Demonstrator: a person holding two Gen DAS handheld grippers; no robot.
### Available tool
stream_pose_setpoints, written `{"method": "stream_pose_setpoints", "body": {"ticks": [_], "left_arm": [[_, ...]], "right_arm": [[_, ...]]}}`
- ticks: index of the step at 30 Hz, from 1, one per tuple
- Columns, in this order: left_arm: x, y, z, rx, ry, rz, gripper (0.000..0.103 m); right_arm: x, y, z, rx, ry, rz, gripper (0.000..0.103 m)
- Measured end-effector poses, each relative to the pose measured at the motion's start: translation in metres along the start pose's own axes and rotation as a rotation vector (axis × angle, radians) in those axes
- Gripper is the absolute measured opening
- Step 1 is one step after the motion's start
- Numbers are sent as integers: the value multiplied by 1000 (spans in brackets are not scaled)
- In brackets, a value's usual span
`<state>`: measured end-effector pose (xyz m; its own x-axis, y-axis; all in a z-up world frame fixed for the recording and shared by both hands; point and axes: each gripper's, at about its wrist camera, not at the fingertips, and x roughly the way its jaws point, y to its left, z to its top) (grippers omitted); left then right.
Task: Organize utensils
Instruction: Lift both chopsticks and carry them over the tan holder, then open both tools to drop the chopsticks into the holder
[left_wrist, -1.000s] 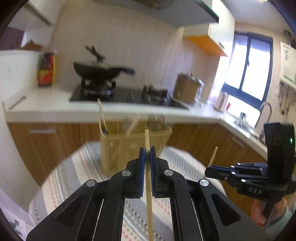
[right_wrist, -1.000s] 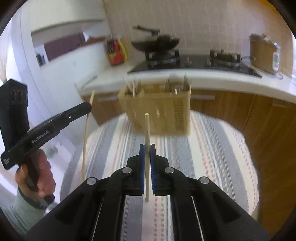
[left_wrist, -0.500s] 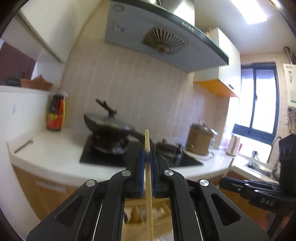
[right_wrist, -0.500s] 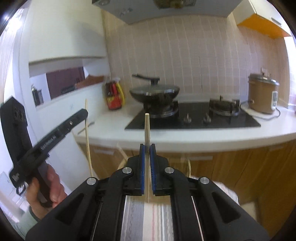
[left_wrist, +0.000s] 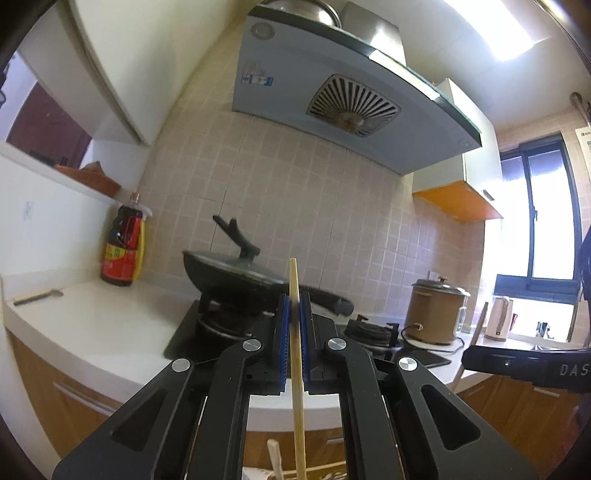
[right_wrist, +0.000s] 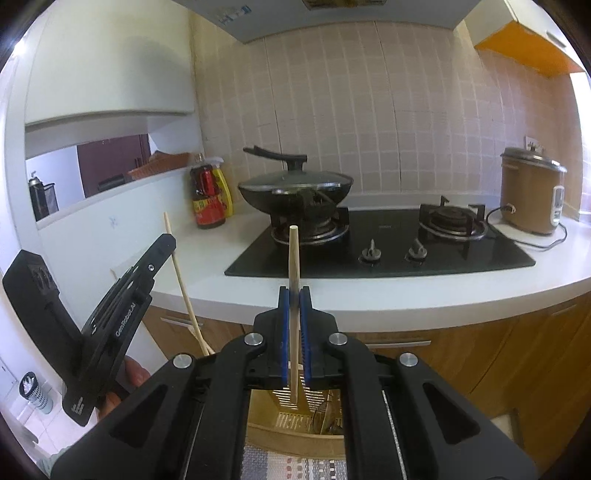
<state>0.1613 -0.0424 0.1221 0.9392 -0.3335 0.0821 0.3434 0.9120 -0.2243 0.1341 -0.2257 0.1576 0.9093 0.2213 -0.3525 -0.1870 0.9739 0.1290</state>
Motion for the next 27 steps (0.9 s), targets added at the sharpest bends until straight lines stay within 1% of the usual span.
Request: {"method": "stream_pose_setpoints", "body": {"ticks": [5, 7, 9, 13, 14, 15, 17, 18, 19, 20, 22, 27], "left_arm": [[-1, 6, -20, -6, 8, 20, 4], [-5, 4, -29, 20, -3, 45, 4], [-7, 3, -36, 30, -4, 53, 4], [-14, -3, -40, 54, -8, 72, 5], [-16, -3, -40, 54, -11, 78, 11], [-21, -3, -38, 56, -6, 85, 30], [-28, -2, -33, 46, 0, 82, 50], [-33, -1, -29, 38, 5, 78, 50], [-39, -1, -24, 37, 17, 72, 50], [-45, -1, -19, 35, 23, 68, 50], [-56, -1, -10, 33, 28, 63, 50], [-94, -6, 10, 38, 57, 53, 50]], "right_arm": [[17, 4, -16, -42, 22, -32, 4], [21, 4, -21, -48, 29, -33, 4], [23, 4, -27, -50, 30, -36, 4], [22, 5, -35, -58, 46, -41, 5], [20, 6, -36, -62, 44, -43, 5], [17, 6, -37, -67, 48, -40, 5], [9, 7, -37, -71, 62, -35, 8], [4, 6, -37, -67, 64, -35, 14], [-4, 6, -37, -61, 61, -30, 24], [-10, 7, -37, -60, 56, -29, 28], [-23, 9, -37, -59, 40, -34, 31], [-61, 19, -45, -72, 13, -33, 31]]}}
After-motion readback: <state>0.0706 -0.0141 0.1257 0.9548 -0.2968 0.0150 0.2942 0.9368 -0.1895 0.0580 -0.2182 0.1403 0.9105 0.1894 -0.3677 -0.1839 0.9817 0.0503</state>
